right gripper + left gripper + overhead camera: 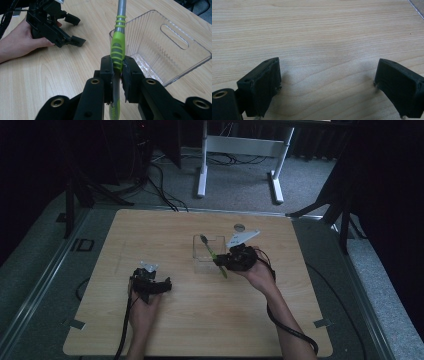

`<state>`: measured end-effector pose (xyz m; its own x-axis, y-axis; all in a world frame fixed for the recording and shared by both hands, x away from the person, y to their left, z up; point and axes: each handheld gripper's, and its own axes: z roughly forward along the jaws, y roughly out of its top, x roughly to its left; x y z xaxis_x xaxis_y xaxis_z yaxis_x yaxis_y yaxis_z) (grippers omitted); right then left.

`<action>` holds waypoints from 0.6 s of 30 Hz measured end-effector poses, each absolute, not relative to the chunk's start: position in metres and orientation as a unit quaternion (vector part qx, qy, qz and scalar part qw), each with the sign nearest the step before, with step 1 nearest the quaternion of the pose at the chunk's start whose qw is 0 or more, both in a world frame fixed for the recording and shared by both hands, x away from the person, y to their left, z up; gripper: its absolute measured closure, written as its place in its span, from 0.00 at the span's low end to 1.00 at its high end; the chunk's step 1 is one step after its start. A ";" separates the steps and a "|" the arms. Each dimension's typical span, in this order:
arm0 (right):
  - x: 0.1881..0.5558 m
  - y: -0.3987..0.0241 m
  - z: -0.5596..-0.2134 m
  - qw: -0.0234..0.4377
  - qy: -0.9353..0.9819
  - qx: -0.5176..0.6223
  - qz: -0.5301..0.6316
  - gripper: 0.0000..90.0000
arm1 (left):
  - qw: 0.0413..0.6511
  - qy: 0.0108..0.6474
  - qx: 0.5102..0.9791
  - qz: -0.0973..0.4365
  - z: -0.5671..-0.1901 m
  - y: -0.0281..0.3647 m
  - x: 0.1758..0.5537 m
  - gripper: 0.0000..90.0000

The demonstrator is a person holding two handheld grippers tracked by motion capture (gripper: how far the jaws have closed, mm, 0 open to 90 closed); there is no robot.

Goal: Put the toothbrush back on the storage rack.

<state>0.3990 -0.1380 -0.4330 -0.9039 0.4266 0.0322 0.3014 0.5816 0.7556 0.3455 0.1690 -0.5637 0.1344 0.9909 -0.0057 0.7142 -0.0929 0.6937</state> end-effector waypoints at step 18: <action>0.402 -0.138 -0.430 0.077 0.875 0.218 0.425 0.89 | 0.284 0.611 0.697 0.244 -0.564 0.169 0.345 0.08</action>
<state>0.4016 -0.1383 -0.4301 -0.8930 0.4473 0.0499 0.3160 0.5442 0.7771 0.3455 0.1689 -0.5637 0.1339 0.9910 -0.0070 0.7142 -0.0916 0.6939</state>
